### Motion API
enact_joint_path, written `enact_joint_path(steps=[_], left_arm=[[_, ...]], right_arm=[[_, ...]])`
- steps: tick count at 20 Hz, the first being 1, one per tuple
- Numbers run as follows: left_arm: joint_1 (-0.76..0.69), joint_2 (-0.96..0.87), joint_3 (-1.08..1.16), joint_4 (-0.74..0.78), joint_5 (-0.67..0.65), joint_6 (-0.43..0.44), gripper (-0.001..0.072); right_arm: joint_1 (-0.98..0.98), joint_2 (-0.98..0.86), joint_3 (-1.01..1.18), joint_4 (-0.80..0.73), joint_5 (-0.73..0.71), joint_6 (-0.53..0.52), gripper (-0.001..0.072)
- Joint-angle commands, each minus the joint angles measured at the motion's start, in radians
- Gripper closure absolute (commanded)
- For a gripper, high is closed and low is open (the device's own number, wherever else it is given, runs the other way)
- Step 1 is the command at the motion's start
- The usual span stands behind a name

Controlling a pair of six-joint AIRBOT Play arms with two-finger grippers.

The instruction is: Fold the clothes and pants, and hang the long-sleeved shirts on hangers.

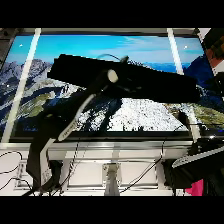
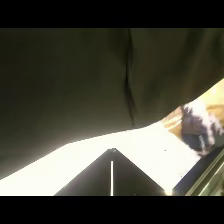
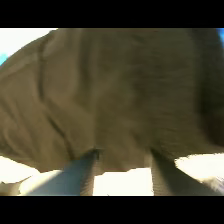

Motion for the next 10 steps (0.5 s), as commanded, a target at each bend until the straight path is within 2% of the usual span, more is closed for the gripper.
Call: enact_joint_path(steps=[1,4,10], left_arm=[[-0.066,-0.063,0.001,0.040,0.098,-0.129,0.0705],[-0.055,-0.096,0.001,0.041,0.135,-0.188,0.0705],[-0.032,-0.113,0.001,0.041,0.134,-0.202,0.0705]], right_arm=[[-0.048,-0.002,-0.010,-0.077,-0.004,0.061,0.0325],[-0.048,-0.006,-0.069,-0.063,-0.013,0.078,0.0321],[-0.048,-0.026,-0.176,-0.030,-0.010,0.077,0.0321]])
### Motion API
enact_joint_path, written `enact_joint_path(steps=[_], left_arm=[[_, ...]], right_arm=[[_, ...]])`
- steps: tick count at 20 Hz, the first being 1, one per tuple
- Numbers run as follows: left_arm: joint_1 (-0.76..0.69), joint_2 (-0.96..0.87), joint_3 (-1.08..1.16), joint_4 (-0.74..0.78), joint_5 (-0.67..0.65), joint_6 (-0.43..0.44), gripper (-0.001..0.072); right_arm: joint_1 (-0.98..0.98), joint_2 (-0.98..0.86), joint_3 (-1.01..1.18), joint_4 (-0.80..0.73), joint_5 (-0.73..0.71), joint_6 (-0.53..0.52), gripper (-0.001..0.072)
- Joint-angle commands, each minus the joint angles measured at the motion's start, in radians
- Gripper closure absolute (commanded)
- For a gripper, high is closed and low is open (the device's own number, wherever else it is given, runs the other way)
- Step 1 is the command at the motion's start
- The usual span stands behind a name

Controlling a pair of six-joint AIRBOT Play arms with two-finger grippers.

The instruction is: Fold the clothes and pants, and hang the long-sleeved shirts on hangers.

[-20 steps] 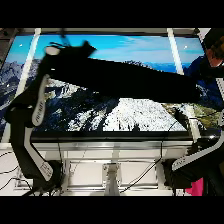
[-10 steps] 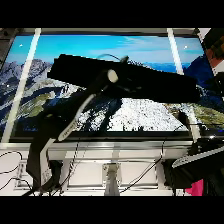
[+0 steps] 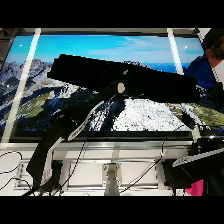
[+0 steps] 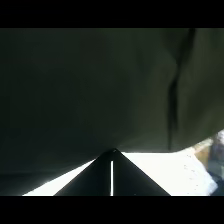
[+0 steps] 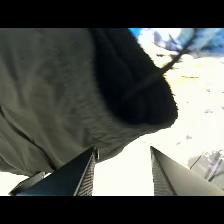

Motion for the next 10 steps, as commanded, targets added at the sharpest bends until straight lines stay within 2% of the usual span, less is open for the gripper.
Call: enact_joint_path(steps=[1,4,5,6,8,10], left_arm=[[0.012,-0.008,0.000,0.002,0.011,-0.021,0.0705],[0.021,-0.006,0.003,-0.008,0.010,-0.020,0.0705],[0.021,-0.006,0.007,-0.014,0.011,-0.020,0.0704],[0.021,-0.006,0.012,-0.013,0.011,-0.019,0.0704],[0.021,-0.006,0.018,-0.014,0.011,-0.019,0.0703],[0.021,-0.002,0.019,-0.014,0.011,-0.019,0.0702]], right_arm=[[-0.001,-0.024,-0.034,0.041,0.019,0.005,0.0320],[0.021,-0.051,-0.034,0.084,0.018,-0.010,0.0311],[0.032,-0.060,-0.034,0.079,0.017,-0.016,0.0214],[0.045,-0.067,-0.034,0.061,0.016,-0.016,0.0155],[0.070,-0.081,-0.034,0.021,0.015,-0.015,0.0082],[0.089,-0.095,-0.034,0.004,0.013,-0.012,0.0082]])
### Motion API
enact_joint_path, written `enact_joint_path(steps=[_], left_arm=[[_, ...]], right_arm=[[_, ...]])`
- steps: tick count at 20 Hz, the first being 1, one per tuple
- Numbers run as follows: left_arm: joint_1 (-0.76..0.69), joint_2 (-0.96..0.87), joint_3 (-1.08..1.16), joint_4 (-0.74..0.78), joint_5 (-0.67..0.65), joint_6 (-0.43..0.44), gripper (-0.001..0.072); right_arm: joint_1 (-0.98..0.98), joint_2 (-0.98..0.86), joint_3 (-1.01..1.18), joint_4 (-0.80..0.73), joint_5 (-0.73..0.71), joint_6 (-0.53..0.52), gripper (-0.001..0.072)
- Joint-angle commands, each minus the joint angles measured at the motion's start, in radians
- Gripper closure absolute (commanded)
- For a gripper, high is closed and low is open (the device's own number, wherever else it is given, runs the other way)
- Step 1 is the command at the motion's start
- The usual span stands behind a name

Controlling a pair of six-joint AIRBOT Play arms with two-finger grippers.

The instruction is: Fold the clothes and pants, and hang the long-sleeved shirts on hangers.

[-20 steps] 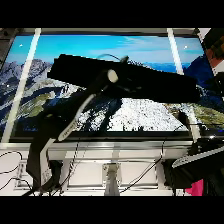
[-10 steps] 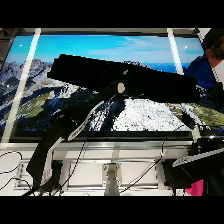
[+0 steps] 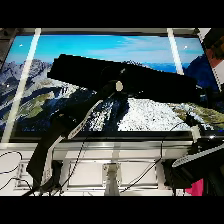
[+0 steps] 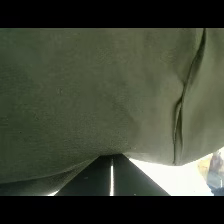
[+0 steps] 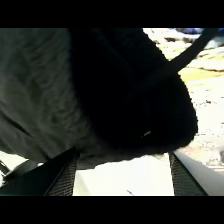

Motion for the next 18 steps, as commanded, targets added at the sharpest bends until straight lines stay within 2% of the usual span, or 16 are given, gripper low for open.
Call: enact_joint_path(steps=[1,6,7,8,9,10,14,17,18], left_arm=[[0.001,0.003,0.006,-0.003,0.001,0.000,0.0702],[0.003,0.001,0.007,-0.003,0.013,0.000,0.0702],[0.003,0.000,0.006,-0.003,0.012,-0.001,0.0702],[0.003,0.000,0.007,-0.003,0.011,-0.001,0.0703],[0.003,0.000,0.007,-0.003,0.011,-0.001,0.0703],[0.003,0.000,0.006,-0.002,0.011,-0.001,0.0703],[0.004,0.000,0.007,-0.002,0.012,0.003,0.0705],[0.016,0.052,0.008,0.010,0.011,0.071,0.0706],[0.026,0.084,0.008,0.048,0.009,0.070,0.0706]], right_arm=[[0.035,-0.026,-0.001,-0.035,-0.015,-0.001,0.0082],[0.051,-0.036,-0.001,-0.037,-0.141,-0.002,0.0101],[0.051,-0.036,-0.001,-0.040,-0.152,-0.006,0.0203],[0.051,-0.036,-0.001,-0.042,-0.162,-0.006,0.0345],[0.051,-0.036,-0.001,-0.042,-0.161,-0.009,0.0548],[0.051,-0.035,-0.001,-0.040,-0.154,-0.010,0.0685],[0.051,-0.020,0.040,0.048,-0.093,-0.043,0.0697],[0.055,0.024,0.093,0.121,-0.072,-0.037,0.0697],[0.062,0.042,0.115,0.133,-0.061,-0.036,0.0697]])
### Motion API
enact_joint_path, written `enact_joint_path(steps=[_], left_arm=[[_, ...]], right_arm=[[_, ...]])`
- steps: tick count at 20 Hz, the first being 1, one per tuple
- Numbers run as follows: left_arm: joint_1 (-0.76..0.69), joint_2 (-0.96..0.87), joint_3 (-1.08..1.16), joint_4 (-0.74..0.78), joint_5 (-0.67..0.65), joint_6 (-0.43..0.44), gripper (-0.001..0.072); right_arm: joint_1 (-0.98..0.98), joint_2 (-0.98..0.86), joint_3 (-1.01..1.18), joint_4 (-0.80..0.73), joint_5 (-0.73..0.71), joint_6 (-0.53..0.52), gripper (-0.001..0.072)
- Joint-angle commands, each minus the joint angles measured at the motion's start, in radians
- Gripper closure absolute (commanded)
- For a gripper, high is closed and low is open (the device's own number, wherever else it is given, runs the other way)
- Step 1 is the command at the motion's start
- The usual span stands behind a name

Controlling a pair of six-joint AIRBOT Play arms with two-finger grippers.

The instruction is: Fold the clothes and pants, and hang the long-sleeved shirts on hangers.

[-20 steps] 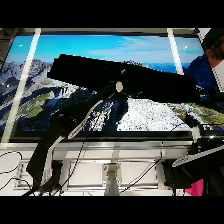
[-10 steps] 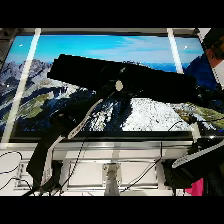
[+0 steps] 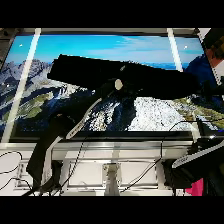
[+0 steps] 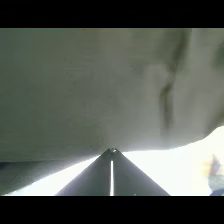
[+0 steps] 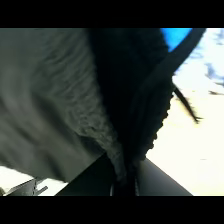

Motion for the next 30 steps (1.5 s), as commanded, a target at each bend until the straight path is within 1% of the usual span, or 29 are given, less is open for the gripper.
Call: enact_joint_path(steps=[1,2,3,5,7,8,11,14,17,18,19,20,21,23,24,25,26,27,28,29,30], left_arm=[[0.031,0.087,0.001,0.093,-0.022,0.037,0.0706],[0.054,0.126,0.001,0.132,-0.064,0.037,0.0706],[0.086,0.167,0.001,0.167,-0.136,0.037,0.0706],[0.161,0.244,0.001,0.251,-0.315,0.042,0.0705],[0.242,0.314,0.001,0.326,-0.454,0.076,0.0704],[0.286,0.349,0.001,0.341,-0.500,0.102,0.0704],[0.404,0.430,0.001,0.340,-0.571,0.170,0.0704],[0.496,0.476,0.001,0.340,-0.615,0.208,0.0704],[0.553,0.481,0.001,0.340,-0.667,0.248,0.0703],[0.570,0.480,0.001,0.340,-0.677,0.248,0.0702],[0.584,0.480,0.001,0.340,-0.678,0.248,0.0702],[0.597,0.480,0.001,0.340,-0.674,0.249,0.0702],[0.608,0.480,0.001,0.340,-0.674,0.275,0.0702],[0.623,0.479,0.001,0.340,-0.674,0.326,0.0702],[0.628,0.478,0.001,0.340,-0.674,0.340,0.0701],[0.633,0.477,0.001,0.340,-0.674,0.341,0.0702],[0.634,0.476,0.001,0.340,-0.674,0.353,0.0702],[0.634,0.475,0.001,0.340,-0.674,0.372,0.0702],[0.634,0.475,0.001,0.340,-0.674,0.375,0.0702],[0.634,0.475,0.001,0.340,-0.675,0.375,0.0702],[0.634,0.476,0.001,0.340,-0.675,0.375,0.0702]], right_arm=[[0.021,0.053,0.068,0.073,0.036,0.001,0.0697],[0.042,0.073,0.088,0.082,0.034,0.015,0.0698],[0.070,0.089,0.108,0.088,0.033,0.027,0.0697],[0.159,0.111,0.151,0.091,0.035,0.033,0.0698],[0.291,0.114,0.187,0.090,0.033,0.056,0.0698],[0.360,0.114,0.195,0.089,0.022,0.058,0.0698],[0.597,0.111,0.197,0.050,-0.079,0.082,0.0699],[0.837,0.100,0.197,-0.013,-0.267,0.125,0.0700],[1.033,0.044,0.198,-0.035,-0.407,0.165,0.0694],[1.089,0.024,0.198,-0.050,-0.444,0.163,0.0658],[1.142,0.004,0.198,-0.076,-0.479,0.163,0.0383],[1.180,-0.007,0.199,-0.102,-0.496,0.161,0.0090],[1.209,-0.009,0.199,-0.138,-0.507,0.161,0.0049],[1.229,-0.009,0.218,-0.196,-0.489,0.161,0.0050],[1.227,-0.008,0.238,-0.225,-0.468,0.161,0.0068],[1.215,-0.008,0.267,-0.258,-0.433,0.162,0.0188],[1.198,-0.007,0.294,-0.277,-0.392,0.161,0.0326],[1.175,0.002,0.308,-0.294,-0.354,0.161,0.0590],[1.151,0.014,0.309,-0.303,-0.320,0.154,0.0678],[1.122,0.027,0.309,-0.311,-0.270,0.147,0.0694],[1.090,0.038,0.308,-0.322,-0.222,0.135,0.0695]])
